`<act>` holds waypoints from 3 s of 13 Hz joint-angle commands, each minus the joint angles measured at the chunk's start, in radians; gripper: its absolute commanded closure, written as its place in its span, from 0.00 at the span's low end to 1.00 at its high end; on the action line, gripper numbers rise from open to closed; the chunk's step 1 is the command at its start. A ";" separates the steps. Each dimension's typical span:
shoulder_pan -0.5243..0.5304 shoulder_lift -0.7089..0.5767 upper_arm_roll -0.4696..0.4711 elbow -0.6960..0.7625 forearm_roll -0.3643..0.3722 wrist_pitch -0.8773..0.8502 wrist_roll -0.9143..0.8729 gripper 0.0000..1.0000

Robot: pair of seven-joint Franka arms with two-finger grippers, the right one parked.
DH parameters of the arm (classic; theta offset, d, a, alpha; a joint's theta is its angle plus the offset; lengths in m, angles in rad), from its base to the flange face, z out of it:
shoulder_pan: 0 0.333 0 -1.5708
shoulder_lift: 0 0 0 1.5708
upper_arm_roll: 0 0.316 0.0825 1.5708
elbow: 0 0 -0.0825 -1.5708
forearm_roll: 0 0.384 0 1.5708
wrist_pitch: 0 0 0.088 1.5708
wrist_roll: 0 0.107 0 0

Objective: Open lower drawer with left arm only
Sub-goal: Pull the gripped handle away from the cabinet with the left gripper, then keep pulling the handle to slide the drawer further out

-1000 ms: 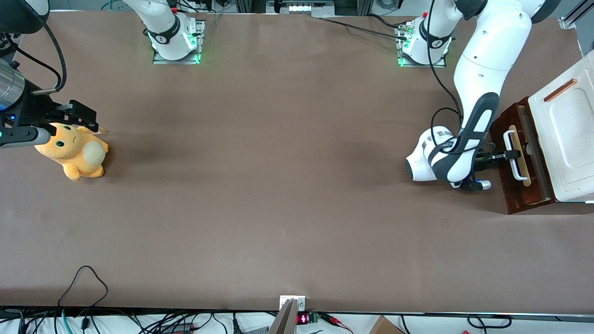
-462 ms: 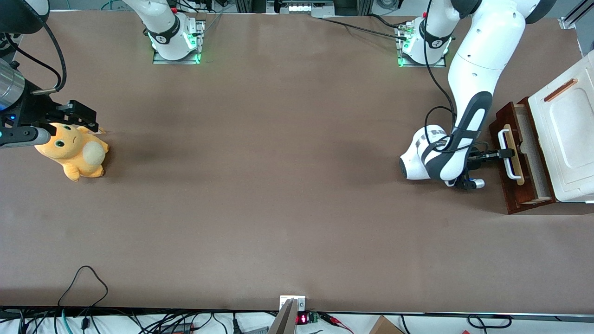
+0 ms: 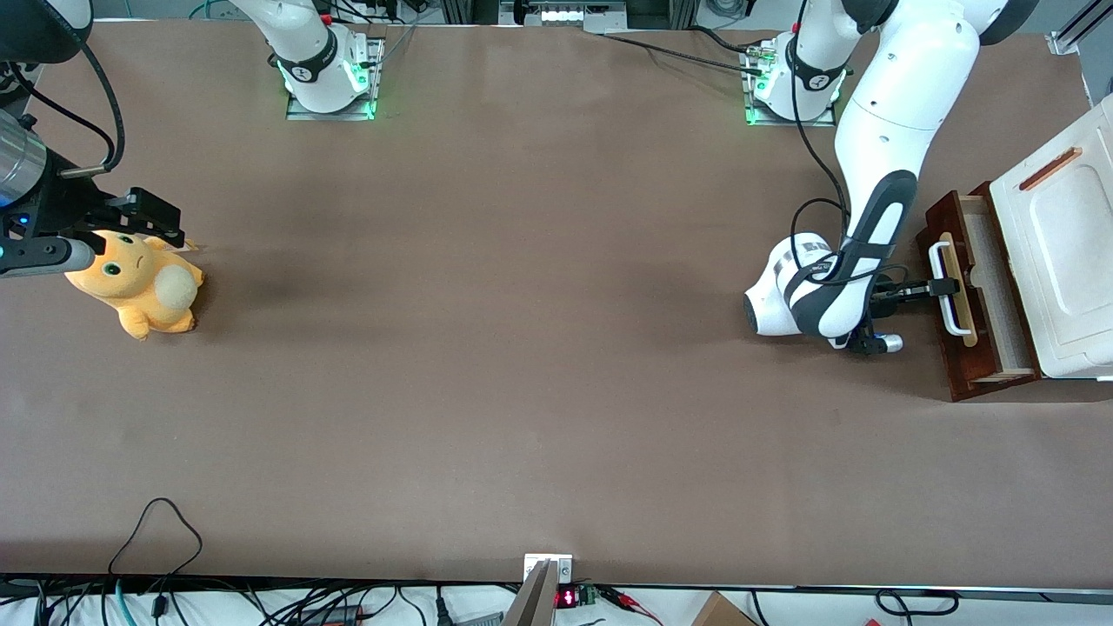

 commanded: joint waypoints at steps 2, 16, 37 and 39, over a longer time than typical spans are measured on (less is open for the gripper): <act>-0.028 0.004 0.004 0.012 -0.048 -0.033 -0.006 0.84; -0.084 0.013 0.004 0.013 -0.087 -0.055 -0.019 0.85; -0.153 0.021 0.004 0.061 -0.172 -0.114 -0.019 0.84; -0.154 0.024 0.004 0.062 -0.183 -0.114 -0.019 0.85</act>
